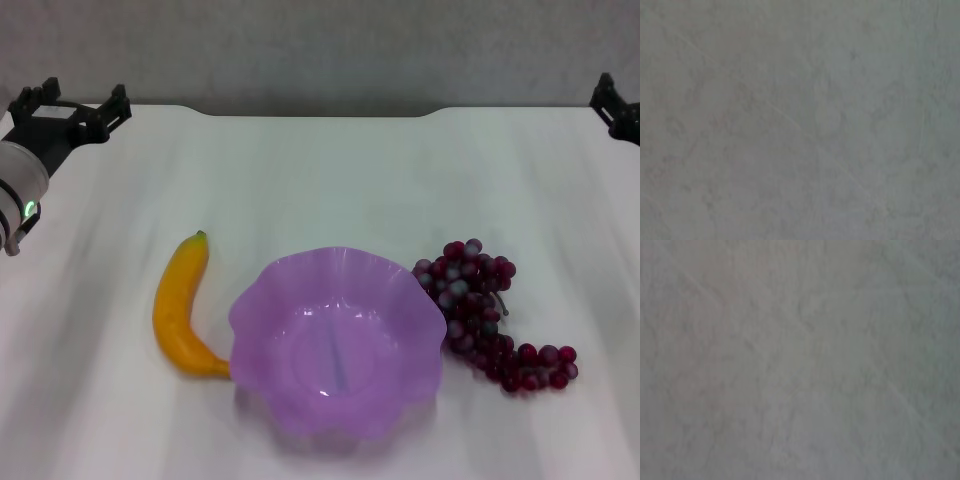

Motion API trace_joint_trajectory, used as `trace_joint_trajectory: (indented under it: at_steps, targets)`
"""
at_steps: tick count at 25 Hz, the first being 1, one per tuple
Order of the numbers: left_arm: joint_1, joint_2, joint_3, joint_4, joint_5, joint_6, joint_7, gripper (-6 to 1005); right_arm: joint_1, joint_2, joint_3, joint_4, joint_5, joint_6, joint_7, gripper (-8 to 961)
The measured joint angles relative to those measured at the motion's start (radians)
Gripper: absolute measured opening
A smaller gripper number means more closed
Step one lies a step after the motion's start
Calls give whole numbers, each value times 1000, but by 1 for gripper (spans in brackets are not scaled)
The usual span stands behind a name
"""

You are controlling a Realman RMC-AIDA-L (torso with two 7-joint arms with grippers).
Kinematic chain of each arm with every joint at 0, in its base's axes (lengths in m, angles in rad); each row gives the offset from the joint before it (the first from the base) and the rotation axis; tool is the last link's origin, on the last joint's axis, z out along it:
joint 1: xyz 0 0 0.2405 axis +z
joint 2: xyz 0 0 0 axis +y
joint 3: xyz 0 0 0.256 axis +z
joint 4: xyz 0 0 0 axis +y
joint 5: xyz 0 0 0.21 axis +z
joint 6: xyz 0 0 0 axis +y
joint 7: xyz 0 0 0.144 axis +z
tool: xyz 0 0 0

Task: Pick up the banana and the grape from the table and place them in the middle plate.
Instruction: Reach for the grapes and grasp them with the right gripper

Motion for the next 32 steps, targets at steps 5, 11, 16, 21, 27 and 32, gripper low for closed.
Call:
trace_joint_trajectory:
  at_steps: [5,11,16,21,27,32]
  targets:
    - [-7,0,0,5,1,2,0,894,-28,5,-78,15,4,174,24,881]
    - [-8,0,0,9,1,2,0,894,-39,0,-92,-38,26,64,28,881]
    - [-15,2,-2,39,1,4,0,894,-61,-28,-4,-242,1,-323,-22,880]
    - [-27,2,0,39,1,5,0,894,17,-25,238,-303,-26,-838,-151,880]
    - [-35,2,6,34,1,11,0,893,121,-12,490,-218,160,-1289,-478,880]
    - [-38,1,6,33,1,11,0,893,203,-15,671,-42,236,-1477,-640,880]
